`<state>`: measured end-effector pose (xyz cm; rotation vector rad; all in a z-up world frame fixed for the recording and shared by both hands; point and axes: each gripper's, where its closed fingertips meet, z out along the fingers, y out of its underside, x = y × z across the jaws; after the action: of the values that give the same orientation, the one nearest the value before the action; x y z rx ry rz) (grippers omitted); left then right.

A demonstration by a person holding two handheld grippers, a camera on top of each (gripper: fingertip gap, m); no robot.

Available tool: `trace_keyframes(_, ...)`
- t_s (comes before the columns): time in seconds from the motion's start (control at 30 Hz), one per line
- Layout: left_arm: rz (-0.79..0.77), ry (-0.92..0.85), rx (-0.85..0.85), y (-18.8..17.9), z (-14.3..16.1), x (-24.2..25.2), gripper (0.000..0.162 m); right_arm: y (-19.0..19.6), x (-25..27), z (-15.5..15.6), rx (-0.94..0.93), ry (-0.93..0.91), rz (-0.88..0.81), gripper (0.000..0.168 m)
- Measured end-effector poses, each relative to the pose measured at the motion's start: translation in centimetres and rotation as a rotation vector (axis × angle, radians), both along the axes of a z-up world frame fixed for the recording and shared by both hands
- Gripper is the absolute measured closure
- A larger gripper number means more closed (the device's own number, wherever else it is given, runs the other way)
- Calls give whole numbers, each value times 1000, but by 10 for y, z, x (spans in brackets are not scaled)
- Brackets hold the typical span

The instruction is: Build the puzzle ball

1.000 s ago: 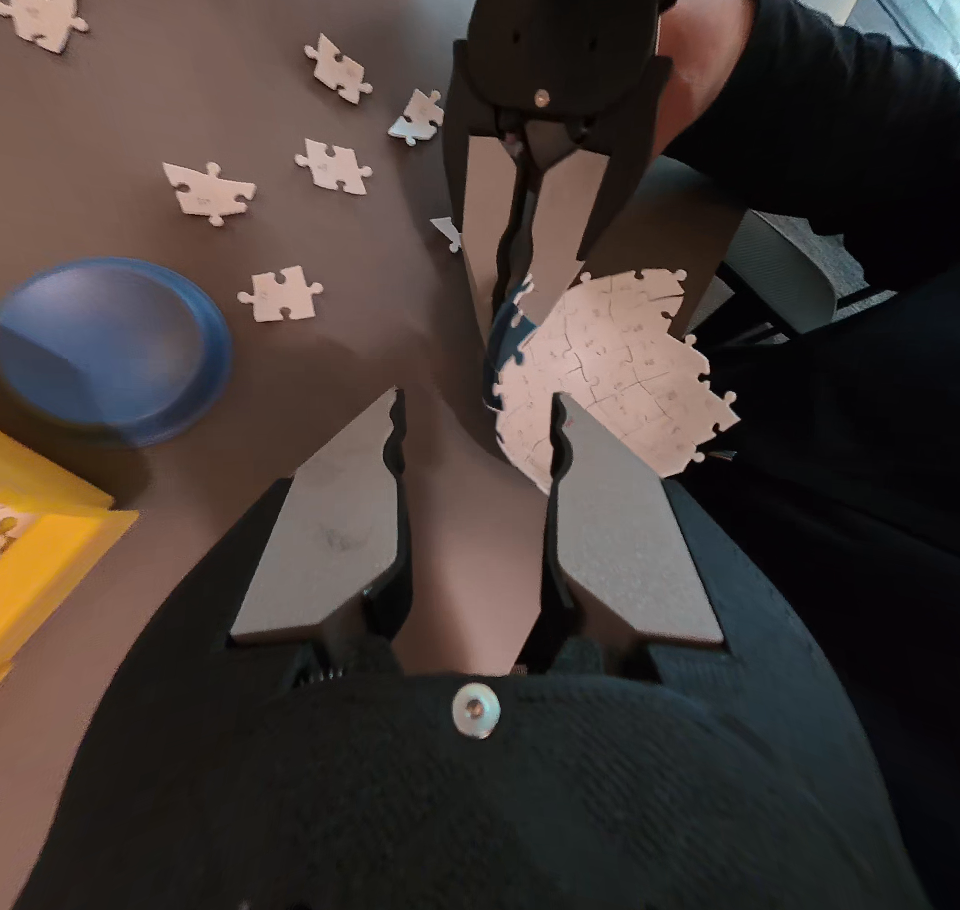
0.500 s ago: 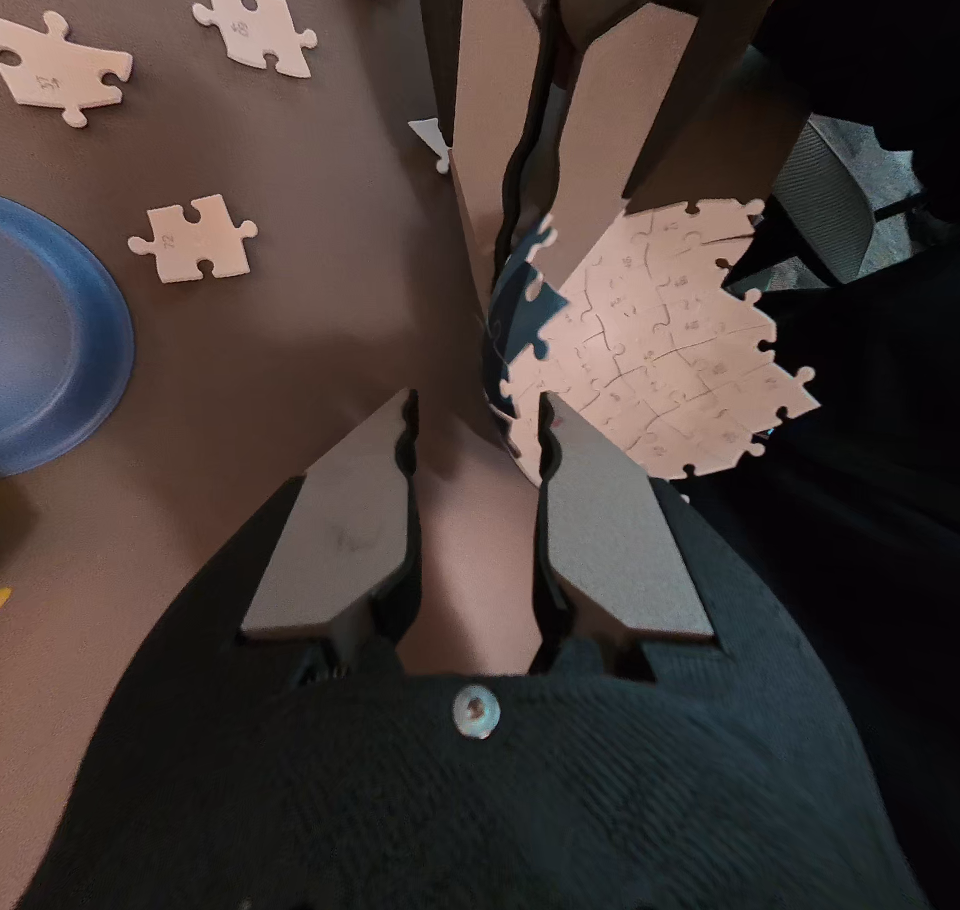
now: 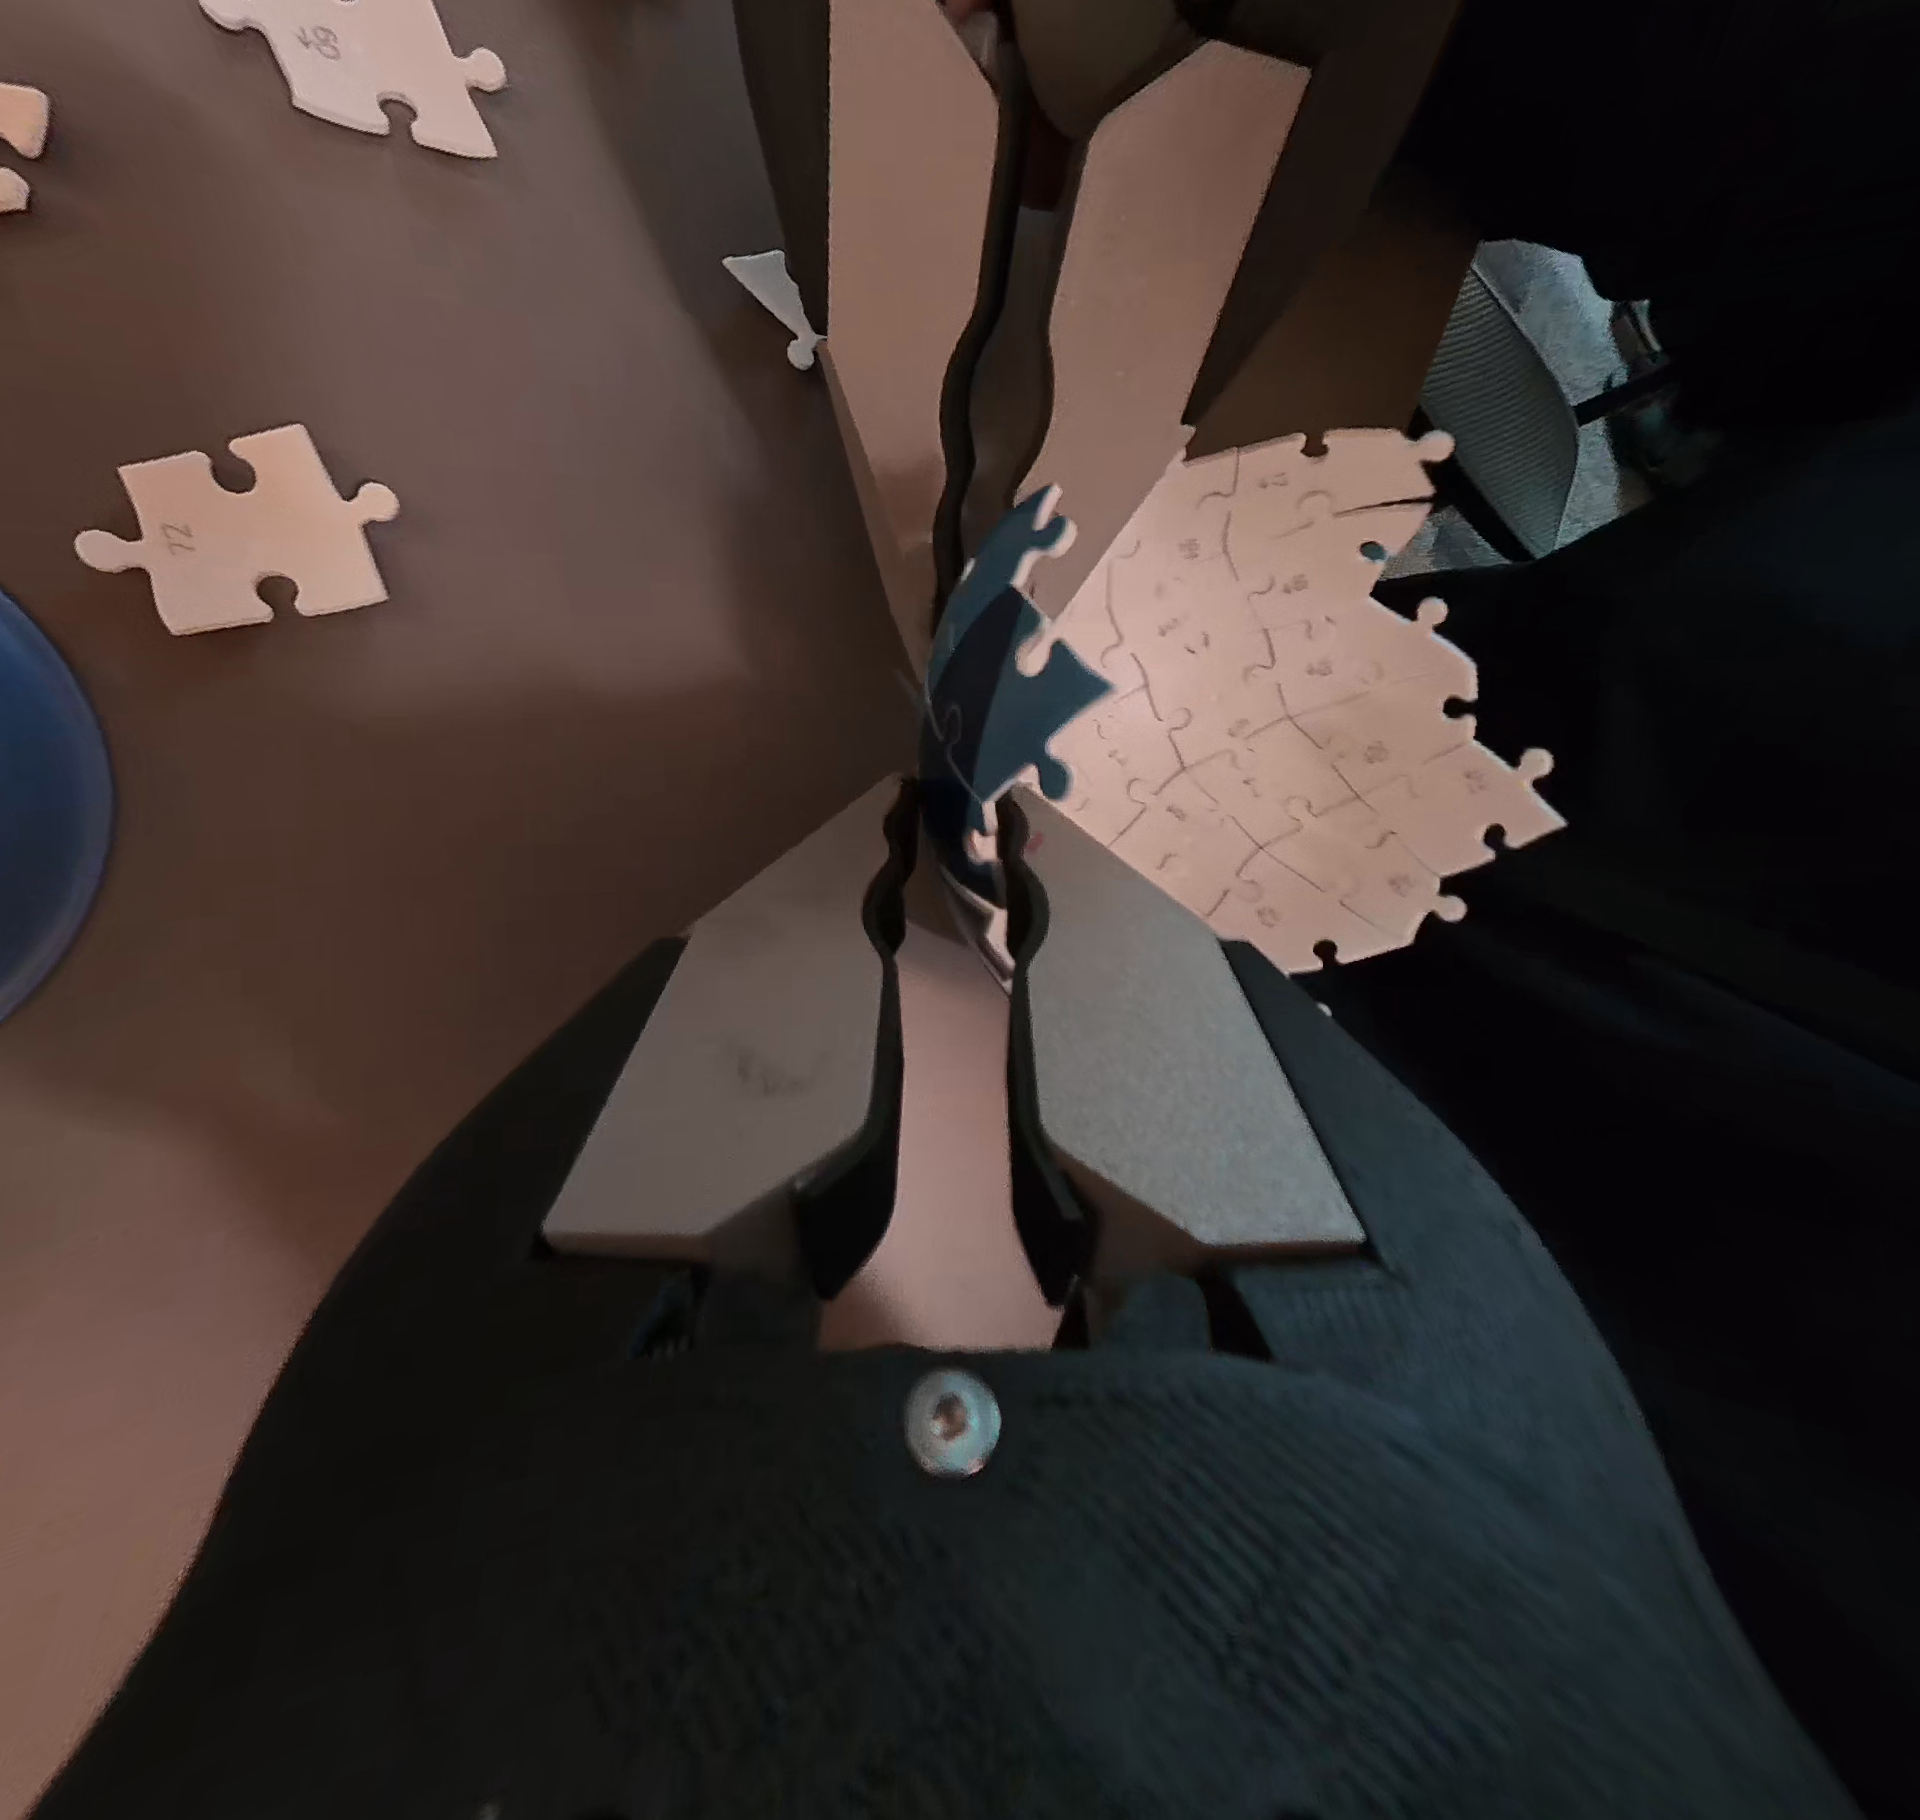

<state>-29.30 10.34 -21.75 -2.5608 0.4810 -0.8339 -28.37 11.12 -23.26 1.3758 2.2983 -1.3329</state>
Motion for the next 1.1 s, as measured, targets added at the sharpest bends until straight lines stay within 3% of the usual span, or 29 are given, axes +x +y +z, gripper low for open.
trace_keyframes(0.07, -9, -17, -15, -1, -1, 2, 143, -1, 0, 1, -27, -20, -7, 166)
trace_keyframes(0.27, -11, -27, -27, 1, -5, -1, 146, 1, -1, -2, -89, -113, -33, 168)
trace_keyframes(0.93, -11, -28, -46, 5, -10, -2, 151, 5, -5, -1, -51, -78, -40, 167)
trace_keyframes(1.1, -7, -23, -58, 3, -11, -1, 151, 19, -3, 6, -31, -48, -83, 147)
